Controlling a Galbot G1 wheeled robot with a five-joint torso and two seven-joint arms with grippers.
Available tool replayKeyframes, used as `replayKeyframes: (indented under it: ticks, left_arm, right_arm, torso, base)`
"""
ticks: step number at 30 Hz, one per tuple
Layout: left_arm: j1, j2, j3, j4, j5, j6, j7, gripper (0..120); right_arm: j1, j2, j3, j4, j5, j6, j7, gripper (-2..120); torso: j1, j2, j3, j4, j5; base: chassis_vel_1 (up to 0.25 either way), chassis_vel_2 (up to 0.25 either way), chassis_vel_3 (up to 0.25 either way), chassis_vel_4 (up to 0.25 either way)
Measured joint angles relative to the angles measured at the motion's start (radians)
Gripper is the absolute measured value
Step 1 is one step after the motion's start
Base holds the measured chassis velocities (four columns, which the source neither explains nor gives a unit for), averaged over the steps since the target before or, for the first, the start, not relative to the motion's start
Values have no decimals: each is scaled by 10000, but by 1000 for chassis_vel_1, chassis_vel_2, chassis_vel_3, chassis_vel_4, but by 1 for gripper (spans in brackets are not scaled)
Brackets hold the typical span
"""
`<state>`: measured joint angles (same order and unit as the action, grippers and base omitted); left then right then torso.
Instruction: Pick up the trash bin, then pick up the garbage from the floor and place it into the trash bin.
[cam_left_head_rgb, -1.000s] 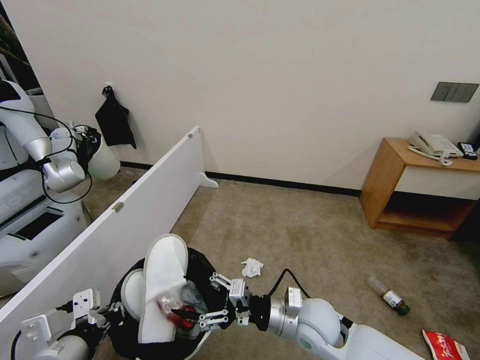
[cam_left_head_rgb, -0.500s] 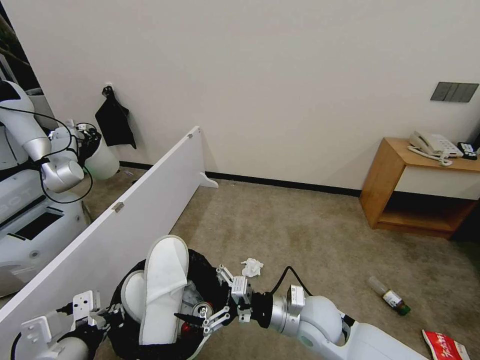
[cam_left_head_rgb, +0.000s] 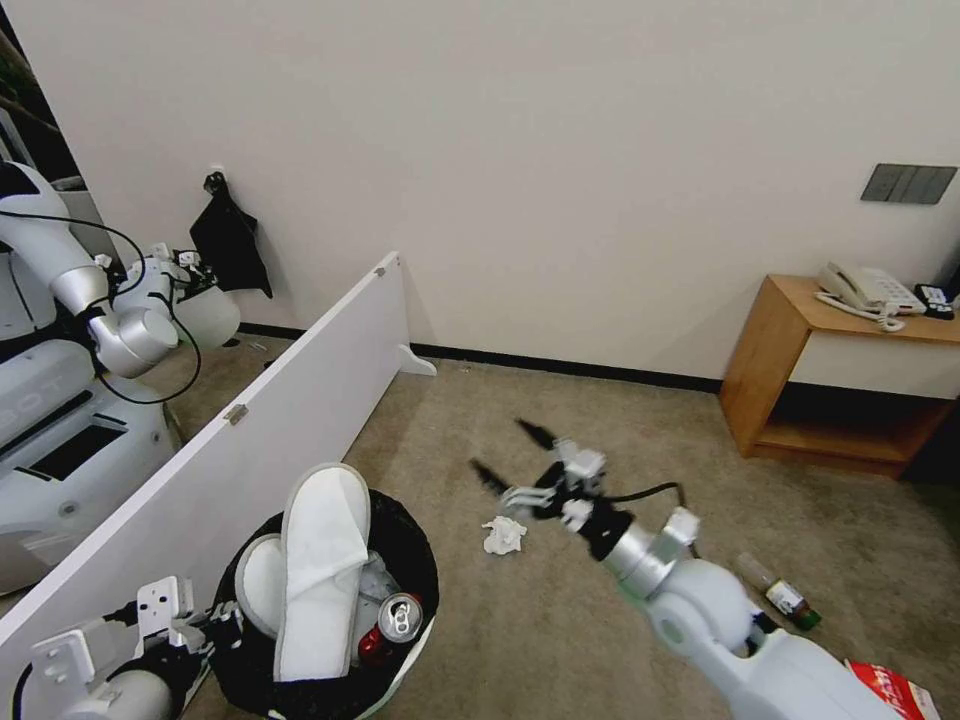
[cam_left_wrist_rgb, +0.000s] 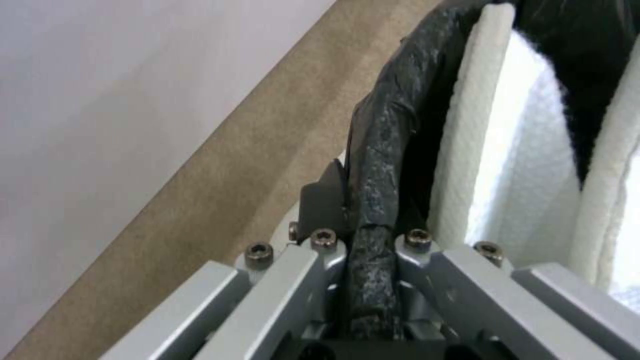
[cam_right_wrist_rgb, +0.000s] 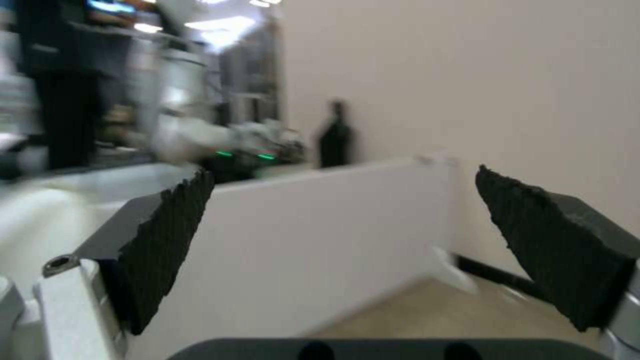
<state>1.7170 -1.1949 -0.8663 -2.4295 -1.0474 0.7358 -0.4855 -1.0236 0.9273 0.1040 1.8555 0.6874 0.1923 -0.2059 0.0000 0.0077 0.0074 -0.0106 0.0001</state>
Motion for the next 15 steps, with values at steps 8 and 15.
replayKeyframes:
  ticks: [8,15]
  left_arm:
    - [-73,-9,-6,47,257,-4,61,2]
    - [-38,-75,-85,243,751,-37,129,2]
  right_arm:
    - [-2238,350,2147,-257,-1255,-224,742,100]
    - [-4481,1978,4370,-379,-3043,-72,1218,100]
  torso:
    - [0,-1,-1,-5,0]
    - [-1,-1,0,-3,-1]
  base:
    - [0,0,0,0]
    - [0,0,0,0]
